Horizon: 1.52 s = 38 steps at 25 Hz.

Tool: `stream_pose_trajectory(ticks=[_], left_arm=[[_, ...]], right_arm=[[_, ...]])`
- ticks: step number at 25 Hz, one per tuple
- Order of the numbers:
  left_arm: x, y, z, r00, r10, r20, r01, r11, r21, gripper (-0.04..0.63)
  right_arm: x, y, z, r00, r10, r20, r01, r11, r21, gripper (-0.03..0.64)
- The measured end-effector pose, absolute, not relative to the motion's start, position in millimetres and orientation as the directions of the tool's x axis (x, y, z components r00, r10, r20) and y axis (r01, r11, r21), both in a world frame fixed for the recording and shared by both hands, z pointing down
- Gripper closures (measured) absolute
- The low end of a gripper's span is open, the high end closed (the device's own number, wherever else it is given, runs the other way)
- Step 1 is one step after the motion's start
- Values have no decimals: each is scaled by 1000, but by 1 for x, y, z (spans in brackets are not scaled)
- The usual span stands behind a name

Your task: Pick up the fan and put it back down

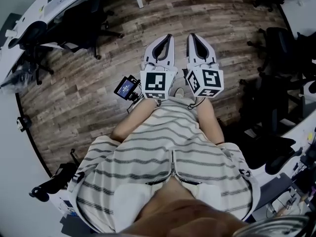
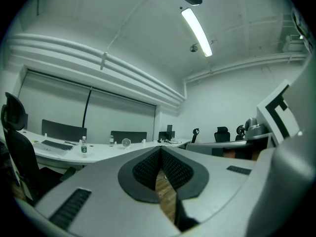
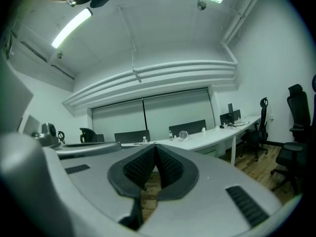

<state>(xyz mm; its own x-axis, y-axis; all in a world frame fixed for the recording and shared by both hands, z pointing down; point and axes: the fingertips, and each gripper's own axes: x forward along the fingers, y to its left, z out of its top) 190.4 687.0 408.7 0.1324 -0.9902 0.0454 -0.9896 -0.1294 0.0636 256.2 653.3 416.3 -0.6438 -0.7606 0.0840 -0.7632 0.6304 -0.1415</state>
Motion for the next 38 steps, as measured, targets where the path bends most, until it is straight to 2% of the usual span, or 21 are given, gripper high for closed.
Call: stream_pose_trajectory(ticks=[9,16,27,38], left_arm=[[168,681,413,157,-987,44,-986,-154,68,588],[148,638,432,143,-988,66,-989,-140,53,588],[105,493,447,116,-988,102,-993,-112,49,588],[88,346,436,81,-990,114,-997,-79,21,588]], right_arm=[[231,649,419,-628,-773,96,-777,615,-135,604],[204,607,437,-643,-761,88,-764,629,-148,604],[149,461,443,-685,-723,91,-727,669,-156,604],[137,313,430,-693,-718,68,-716,674,-181,604]])
